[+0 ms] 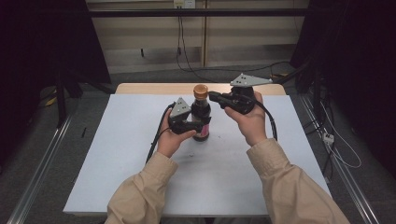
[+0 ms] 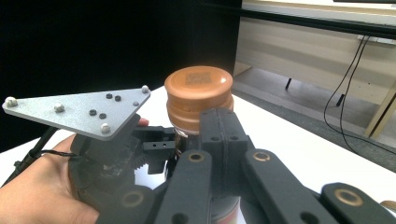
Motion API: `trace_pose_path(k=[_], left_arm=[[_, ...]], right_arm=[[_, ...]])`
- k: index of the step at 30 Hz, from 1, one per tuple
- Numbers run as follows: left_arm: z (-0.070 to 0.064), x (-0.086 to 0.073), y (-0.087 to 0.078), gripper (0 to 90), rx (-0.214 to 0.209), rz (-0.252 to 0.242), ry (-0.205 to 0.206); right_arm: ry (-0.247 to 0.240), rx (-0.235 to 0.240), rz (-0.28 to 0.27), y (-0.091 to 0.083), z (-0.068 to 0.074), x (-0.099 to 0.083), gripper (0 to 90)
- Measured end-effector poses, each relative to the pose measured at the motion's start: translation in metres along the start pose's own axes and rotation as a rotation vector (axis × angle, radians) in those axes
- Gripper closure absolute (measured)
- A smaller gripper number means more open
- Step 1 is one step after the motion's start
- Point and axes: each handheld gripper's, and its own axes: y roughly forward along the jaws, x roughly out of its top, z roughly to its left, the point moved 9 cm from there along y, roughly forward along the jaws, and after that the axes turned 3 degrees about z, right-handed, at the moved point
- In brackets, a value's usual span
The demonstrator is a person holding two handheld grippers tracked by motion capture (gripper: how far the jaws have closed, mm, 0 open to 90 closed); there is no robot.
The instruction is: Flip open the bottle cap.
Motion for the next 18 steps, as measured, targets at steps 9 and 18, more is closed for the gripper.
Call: trace_pose_path(k=[9, 18], left_arm=[[0.0003, -0.0005, -0.0006, 30.4, 0.004, 0.000, -0.005], [0.0005, -0.0010, -0.0011, 31.7, 0.007, 0.005, -0.006]], right_arm=[[-0.032, -0.013, 0.035, 0.0031, 0.0000, 0.0038, 90.0], [-0.054, -0.014, 0.033, 0.0051, -0.0018, 0.0047, 90.0]])
